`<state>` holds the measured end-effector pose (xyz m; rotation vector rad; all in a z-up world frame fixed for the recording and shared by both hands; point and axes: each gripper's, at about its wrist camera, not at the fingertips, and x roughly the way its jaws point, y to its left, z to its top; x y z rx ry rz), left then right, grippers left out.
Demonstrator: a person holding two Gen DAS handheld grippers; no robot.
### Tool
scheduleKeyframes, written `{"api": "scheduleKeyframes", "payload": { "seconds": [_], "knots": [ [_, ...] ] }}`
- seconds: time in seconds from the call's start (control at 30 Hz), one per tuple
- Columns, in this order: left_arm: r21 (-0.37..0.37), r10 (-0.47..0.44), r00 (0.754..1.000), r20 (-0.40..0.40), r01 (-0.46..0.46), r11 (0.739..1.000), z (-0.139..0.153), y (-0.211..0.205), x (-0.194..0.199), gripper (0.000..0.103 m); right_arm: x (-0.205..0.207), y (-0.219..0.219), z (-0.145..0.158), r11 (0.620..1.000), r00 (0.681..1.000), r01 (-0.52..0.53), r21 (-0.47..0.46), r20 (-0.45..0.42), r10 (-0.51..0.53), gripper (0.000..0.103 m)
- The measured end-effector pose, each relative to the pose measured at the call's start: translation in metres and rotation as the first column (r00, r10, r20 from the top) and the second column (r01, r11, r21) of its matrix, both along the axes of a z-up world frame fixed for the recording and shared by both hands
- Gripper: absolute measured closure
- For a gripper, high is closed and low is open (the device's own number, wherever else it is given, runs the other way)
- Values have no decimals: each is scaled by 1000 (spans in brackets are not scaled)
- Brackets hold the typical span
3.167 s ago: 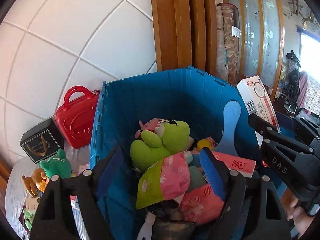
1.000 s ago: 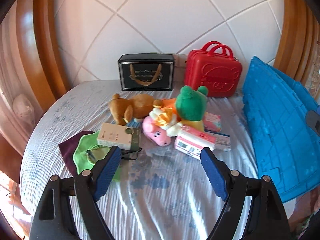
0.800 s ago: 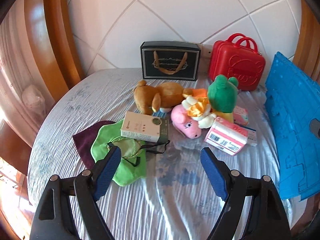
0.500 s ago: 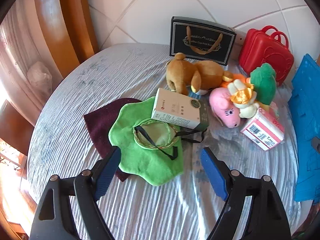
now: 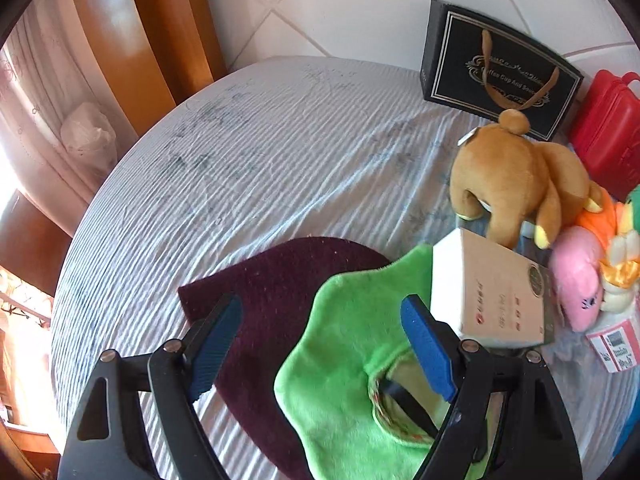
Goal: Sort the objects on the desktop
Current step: 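Grasp the white-green box with left gripper while right gripper grasps the pink tissue pack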
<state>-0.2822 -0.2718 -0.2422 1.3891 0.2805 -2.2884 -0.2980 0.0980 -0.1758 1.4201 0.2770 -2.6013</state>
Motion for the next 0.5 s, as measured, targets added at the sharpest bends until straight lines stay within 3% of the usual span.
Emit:
{"api": "scheduleKeyframes", "payload": {
  "seconds": [0.17, 0.27, 0.47, 0.5],
  "knots": [
    [19, -95, 991, 89, 94, 995, -38, 13, -31, 21, -9, 3, -15, 998, 998, 58, 30, 34, -59, 0],
    [48, -185, 980, 76, 182, 982, -42, 46, -14, 21, -11, 6, -21, 998, 997, 57, 38, 50, -59, 0],
    [-3, -321, 938, 129, 324, 946, -45, 124, 25, 22, -13, 11, -21, 1000, 999, 19, -25, 50, -18, 0],
    [21, -349, 928, 127, 349, 937, -42, 135, 30, 22, -13, 11, -20, 999, 999, 6, -34, 50, -5, 0]
  ]
}}
